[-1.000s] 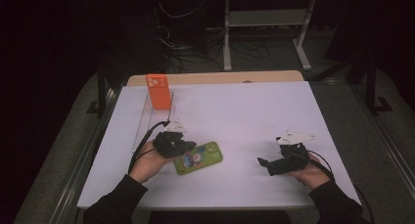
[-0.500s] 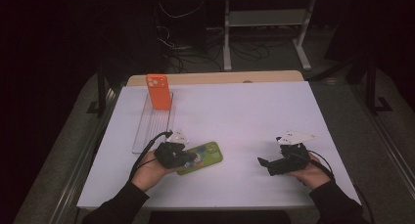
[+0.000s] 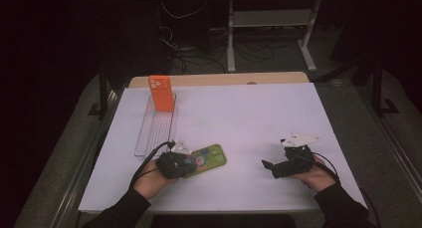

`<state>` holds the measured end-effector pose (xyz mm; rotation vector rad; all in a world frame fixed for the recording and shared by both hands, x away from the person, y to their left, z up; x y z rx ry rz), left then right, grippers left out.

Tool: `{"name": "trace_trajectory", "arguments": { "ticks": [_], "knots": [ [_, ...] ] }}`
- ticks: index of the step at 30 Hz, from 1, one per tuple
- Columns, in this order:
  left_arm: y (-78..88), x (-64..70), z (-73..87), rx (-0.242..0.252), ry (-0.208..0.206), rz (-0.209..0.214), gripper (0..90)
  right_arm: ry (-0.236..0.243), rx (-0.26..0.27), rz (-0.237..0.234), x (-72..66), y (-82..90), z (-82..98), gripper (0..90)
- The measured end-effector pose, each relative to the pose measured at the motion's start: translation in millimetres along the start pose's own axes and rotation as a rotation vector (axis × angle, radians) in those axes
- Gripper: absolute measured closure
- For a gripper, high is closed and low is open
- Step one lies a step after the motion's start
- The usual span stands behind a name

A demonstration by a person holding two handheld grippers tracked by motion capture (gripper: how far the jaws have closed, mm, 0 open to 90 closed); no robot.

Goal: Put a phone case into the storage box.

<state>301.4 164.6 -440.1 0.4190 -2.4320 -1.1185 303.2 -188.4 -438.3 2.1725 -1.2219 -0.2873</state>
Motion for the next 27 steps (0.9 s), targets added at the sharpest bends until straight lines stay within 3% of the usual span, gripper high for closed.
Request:
{"name": "trace_trajectory", "arguments": {
  "ticks": [3,7,11,22,27],
  "knots": [
    [0.1,0.6,-0.1,0.002,0.007,0.004,89.9,0.000,0.001,0.001,-0.8,0.8,0.0,0.2],
    [-3.8,4.3,-1.8,0.021,0.025,0.051,89.9,-0.003,0.003,0.001,-0.9,0.6,-0.2,0.2],
    [-7.2,8.4,-4.7,-0.002,-0.001,0.082,89.9,0.013,0.000,0.004,0.6,-0.3,0.2,0.2],
    [-28.0,25.5,-19.6,0.025,-0.002,0.170,89.9,0.010,0.002,0.005,0.3,0.3,0.1,0.2],
    [-39.3,29.5,-29.9,0.030,-0.026,0.194,89.9,-0.005,0.000,-0.001,0.8,1.3,-0.2,0.2]
  ]
}}
Point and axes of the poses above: each handheld gripper's, and its own axes: y roughly backward along the jaws, z roughly out of its underside, x roughly to its right, the point moved 2 cm from there along -y, roughly forward along the jaws, and after that the axes turned 12 degrees about z, right-handed, at the moved point
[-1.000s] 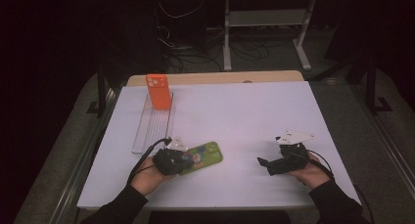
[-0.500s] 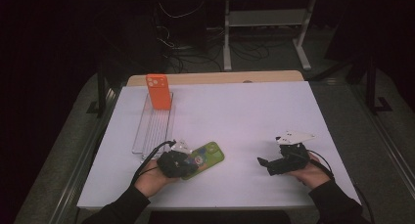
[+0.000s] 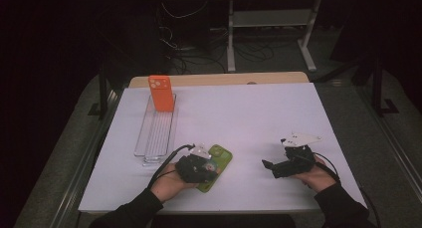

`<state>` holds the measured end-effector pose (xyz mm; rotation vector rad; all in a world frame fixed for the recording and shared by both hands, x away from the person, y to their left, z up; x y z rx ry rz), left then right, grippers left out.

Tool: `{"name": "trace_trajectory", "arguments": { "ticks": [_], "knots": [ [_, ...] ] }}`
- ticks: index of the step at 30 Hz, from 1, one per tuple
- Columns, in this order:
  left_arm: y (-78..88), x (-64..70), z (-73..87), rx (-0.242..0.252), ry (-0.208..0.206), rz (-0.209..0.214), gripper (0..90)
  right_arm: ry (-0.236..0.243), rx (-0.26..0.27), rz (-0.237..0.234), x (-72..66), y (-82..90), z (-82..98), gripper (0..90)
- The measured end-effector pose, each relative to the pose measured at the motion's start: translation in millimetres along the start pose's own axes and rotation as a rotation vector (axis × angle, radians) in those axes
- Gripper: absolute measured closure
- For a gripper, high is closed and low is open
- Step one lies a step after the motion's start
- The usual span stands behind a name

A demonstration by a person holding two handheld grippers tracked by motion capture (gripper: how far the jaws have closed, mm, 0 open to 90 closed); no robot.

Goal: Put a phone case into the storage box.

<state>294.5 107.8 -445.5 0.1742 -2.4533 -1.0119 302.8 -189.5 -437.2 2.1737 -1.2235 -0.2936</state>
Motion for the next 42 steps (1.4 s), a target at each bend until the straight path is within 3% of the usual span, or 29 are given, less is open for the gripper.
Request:
{"name": "trace_trajectory", "arguments": {
  "ticks": [15,24,28,32,36,37,42],
  "knots": [
    [-28.2,-9.1,-31.8,0.038,0.009,0.007,90.0,0.003,0.007,-0.002,0.5,0.3,-0.2,0.3],
    [-30.1,-9.1,-36.9,0.033,-0.026,-0.021,89.9,-0.003,0.001,-0.005,0.2,0.6,0.1,0.3],
    [-15.7,-7.4,-32.5,0.015,-0.058,-0.033,89.9,-0.002,0.004,-0.003,0.7,0.7,0.3,0.3],
    [2.0,-5.5,-20.3,0.038,-0.042,-0.062,89.9,0.001,0.005,0.000,0.4,0.7,0.4,0.3],
    [19.6,-7.5,-2.2,0.012,-0.032,-0.089,89.9,0.003,0.005,0.002,0.3,0.7,0.4,0.2],
    [21.3,-6.6,2.1,0.032,-0.012,-0.090,89.9,0.003,0.006,0.004,0.4,0.7,0.3,0.3],
    [27.9,-7.5,19.8,-0.007,0.002,-0.097,89.9,0.010,0.000,0.007,0.6,-0.1,0.8,0.3]
  ]
}}
Point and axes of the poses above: each handheld gripper's, and its own axes: y roughly backward along the jaws, z roughly out of its underside, x roughly to its right, the point moved 2 cm from there along -y, roughly forward along the jaws, and after that the axes turned 12 degrees about z, right-handed, at the moved point
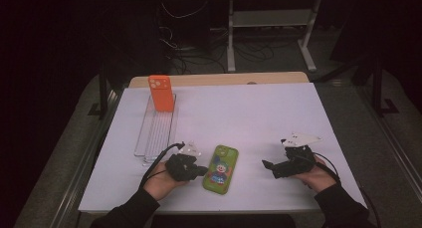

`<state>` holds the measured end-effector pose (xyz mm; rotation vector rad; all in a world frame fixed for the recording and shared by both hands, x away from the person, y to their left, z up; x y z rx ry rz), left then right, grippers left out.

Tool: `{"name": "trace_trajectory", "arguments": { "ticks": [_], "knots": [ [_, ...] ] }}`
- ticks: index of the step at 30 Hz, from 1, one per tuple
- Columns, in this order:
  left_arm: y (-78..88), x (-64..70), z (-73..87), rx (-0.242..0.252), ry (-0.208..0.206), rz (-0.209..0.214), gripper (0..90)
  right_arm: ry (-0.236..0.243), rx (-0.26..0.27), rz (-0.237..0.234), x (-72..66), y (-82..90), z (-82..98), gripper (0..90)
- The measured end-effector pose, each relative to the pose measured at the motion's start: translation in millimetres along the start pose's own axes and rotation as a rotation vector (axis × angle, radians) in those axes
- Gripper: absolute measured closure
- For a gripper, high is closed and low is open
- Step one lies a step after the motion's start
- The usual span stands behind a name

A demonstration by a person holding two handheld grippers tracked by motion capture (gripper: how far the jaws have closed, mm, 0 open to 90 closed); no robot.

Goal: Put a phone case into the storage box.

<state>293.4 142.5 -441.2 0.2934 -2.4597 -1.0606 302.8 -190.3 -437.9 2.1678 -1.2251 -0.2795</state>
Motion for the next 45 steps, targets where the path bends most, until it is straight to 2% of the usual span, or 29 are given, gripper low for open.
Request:
{"name": "trace_trajectory", "arguments": {
  "ticks": [1,2,4,5,9,10,11,14,15,16,19,23,26,29,30,31,33,34,35,39,41,43,45],
  "knots": [
    [-2.1,0.4,2.2,0.003,0.012,0.005,89.9,-0.001,0.000,0.000,0.1,-0.1,0.0,0.3],
    [-3.0,0.6,3.7,-0.022,0.004,0.006,89.9,-0.004,-0.002,0.000,0.0,0.0,-0.1,0.3],
    [-5.8,2.1,4.4,-0.031,-0.004,0.011,89.9,-0.012,0.000,-0.005,-0.4,0.7,-0.4,0.2],
    [-7.2,3.9,3.7,-0.020,0.009,0.013,89.9,-0.013,0.002,-0.004,-0.4,0.7,-0.5,0.3],
    [-13.5,8.6,0.9,-0.006,0.012,0.041,89.9,-0.011,0.003,-0.003,-0.3,0.7,-0.4,0.2],
    [-14.6,9.3,-0.7,-0.028,-0.011,0.049,89.9,-0.010,0.004,-0.003,-0.3,0.7,-0.5,0.3],
    [-18.2,11.6,-2.2,-0.010,-0.007,0.053,89.9,-0.012,0.002,-0.004,-0.4,0.8,-0.5,0.3],
    [-27.3,16.7,-10.4,-0.029,-0.045,0.073,89.9,-0.009,0.006,-0.003,0.0,0.9,-0.5,0.2],
    [-32.3,19.2,-13.2,-0.006,-0.035,0.078,89.9,-0.008,0.007,-0.002,0.4,0.8,-0.5,0.3],
    [-34.7,20.6,-15.2,-0.004,-0.037,0.082,89.9,-0.009,0.007,-0.002,0.5,0.8,-0.5,0.3],
    [-42.8,23.2,-23.2,-0.021,-0.076,0.091,89.9,-0.007,0.004,-0.003,0.6,1.2,-0.6,0.2],
    [-54.4,26.2,-32.8,0.004,-0.074,0.105,89.9,-0.013,0.003,-0.004,0.0,0.9,-0.5,0.3],
    [-57.5,26.0,-36.3,0.000,-0.086,0.104,89.8,-0.012,0.003,-0.006,-0.3,0.8,-0.4,0.3],
    [-53.3,23.9,-35.7,0.003,-0.097,0.098,89.7,-0.014,0.002,-0.008,-0.2,0.3,-0.4,0.3],
    [-50.9,23.3,-35.5,0.029,-0.082,0.098,88.9,-0.012,0.002,-0.008,0.2,0.5,-0.4,0.2],
    [-45.5,20.3,-35.0,0.023,-0.099,0.091,84.4,-0.011,-0.002,-0.009,0.6,0.8,-0.5,0.3],
    [-36.4,17.0,-33.1,0.048,-0.085,0.080,78.0,-0.003,0.006,-0.002,1.5,-0.3,0.0,0.3],
    [-29.5,13.1,-32.0,0.040,-0.101,0.063,73.8,-0.008,0.004,-0.004,1.3,-0.3,0.1,0.3],
    [-25.0,11.3,-30.9,0.069,-0.082,0.058,70.3,-0.026,0.001,-0.008,0.2,0.1,-0.1,0.2],
    [-5.7,2.1,-23.4,0.117,-0.065,0.026,54.5,-0.016,0.003,-0.001,1.9,-0.4,0.1,0.2],
    [3.2,-2.8,-19.0,0.106,-0.080,0.014,47.3,-0.020,0.001,0.004,2.6,-0.7,0.1,0.3],
    [9.2,-4.7,-15.8,0.118,-0.072,0.001,38.4,-0.034,-0.002,0.009,2.7,-0.3,0.0,0.2],
    [14.1,-5.9,-13.4,0.121,-0.084,-0.009,29.2,-0.036,-0.003,0.013,3.6,-0.2,0.0,0.2]
  ]
}}
Point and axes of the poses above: each handheld gripper's, and its own axes: y roughly backward along the jaws, z roughly out of its underside, x roughly to its right, the point moved 2 cm from there along -y, roughly forward along the jaws, and after that the axes turned 12 degrees about z, right-handed, at the moved point
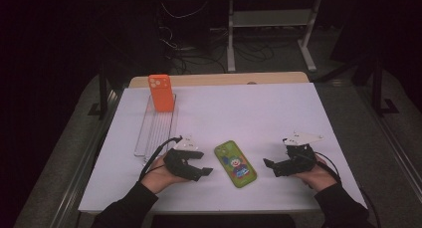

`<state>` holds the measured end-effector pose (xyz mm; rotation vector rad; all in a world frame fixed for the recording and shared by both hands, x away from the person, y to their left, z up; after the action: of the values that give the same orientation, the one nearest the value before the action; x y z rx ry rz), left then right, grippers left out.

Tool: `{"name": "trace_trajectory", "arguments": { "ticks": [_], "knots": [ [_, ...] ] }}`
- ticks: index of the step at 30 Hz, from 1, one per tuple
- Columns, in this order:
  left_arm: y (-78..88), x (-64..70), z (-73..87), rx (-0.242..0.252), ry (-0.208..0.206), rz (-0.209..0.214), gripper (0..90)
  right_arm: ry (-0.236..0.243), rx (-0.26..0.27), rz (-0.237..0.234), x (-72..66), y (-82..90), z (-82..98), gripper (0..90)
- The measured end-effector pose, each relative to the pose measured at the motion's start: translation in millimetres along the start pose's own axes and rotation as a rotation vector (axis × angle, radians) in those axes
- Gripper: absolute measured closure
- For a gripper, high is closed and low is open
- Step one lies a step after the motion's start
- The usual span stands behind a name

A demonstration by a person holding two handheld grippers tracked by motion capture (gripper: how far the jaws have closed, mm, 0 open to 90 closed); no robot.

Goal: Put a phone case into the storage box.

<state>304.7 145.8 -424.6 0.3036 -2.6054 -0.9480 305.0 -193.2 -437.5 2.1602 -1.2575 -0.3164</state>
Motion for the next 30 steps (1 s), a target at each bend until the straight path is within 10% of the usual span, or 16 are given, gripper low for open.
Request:
{"name": "trace_trajectory", "arguments": {
  "ticks": [10,30],
  "knots": [
    [7.3,1.5,-2.1,0.054,-0.008,-0.004,2.1,-0.042,-0.021,0.005,0.3,0.8,-6.4,0.2],
    [8.1,-7.1,-1.1,0.083,-0.030,-0.009,0.0,-0.047,-0.071,-0.085,-17.5,3.8,-40.6,0.2]
  ]
}}
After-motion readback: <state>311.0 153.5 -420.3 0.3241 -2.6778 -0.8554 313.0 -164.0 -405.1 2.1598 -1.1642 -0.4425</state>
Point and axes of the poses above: each handheld gripper's, and its own axes: y roughly backward along the jaws, z roughly out of its underside, x roughly to its right, the point moved 2 cm from there along -y, roughly forward along the jaws, and after that the axes turned 12 degrees about z, right-handed, at the moved point
